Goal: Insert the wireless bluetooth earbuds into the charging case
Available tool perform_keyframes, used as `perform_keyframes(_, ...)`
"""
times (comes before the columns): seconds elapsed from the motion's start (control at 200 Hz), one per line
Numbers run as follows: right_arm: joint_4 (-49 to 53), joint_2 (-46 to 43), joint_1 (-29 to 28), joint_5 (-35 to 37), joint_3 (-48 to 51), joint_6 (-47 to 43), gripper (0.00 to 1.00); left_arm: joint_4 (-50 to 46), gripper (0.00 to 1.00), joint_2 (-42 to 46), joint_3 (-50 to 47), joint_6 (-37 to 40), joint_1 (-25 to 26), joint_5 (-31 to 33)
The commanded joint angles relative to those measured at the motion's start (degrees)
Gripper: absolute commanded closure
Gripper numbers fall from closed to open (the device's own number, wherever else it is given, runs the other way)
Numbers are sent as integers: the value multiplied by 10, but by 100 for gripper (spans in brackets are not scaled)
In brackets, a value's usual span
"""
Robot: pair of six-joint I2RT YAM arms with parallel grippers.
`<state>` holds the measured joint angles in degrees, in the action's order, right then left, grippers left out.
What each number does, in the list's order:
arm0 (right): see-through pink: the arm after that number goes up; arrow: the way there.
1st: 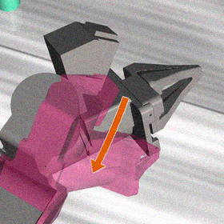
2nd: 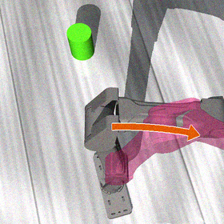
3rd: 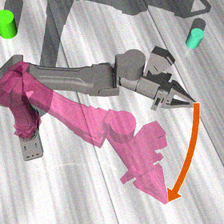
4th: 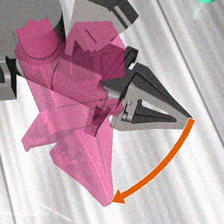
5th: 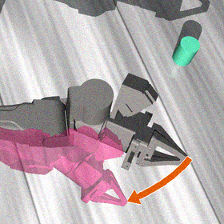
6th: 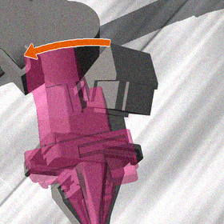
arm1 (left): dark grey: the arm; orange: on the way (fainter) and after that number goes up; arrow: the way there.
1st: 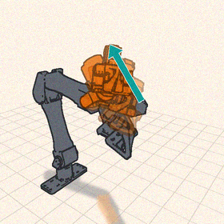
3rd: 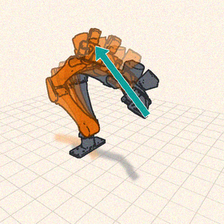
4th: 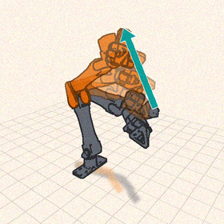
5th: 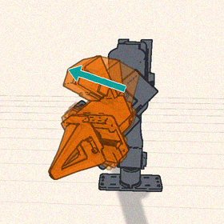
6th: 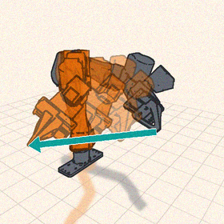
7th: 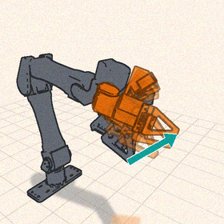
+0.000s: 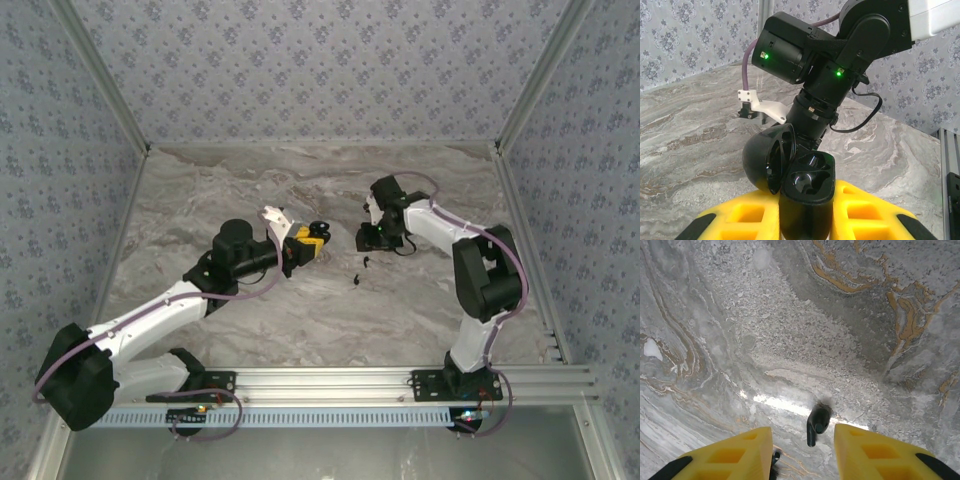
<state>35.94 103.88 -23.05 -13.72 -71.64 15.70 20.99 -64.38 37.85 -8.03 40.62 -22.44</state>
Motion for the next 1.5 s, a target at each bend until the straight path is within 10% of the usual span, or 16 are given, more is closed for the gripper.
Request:
perform_keyframes(0.0, 29, 26, -5, 8, -19, 29, 61, 4, 78, 12, 3, 7, 3, 5)
perform_keyframes(1.494, 80, 105, -33, 75, -61, 42, 74, 5, 79, 14, -3, 5, 3, 7)
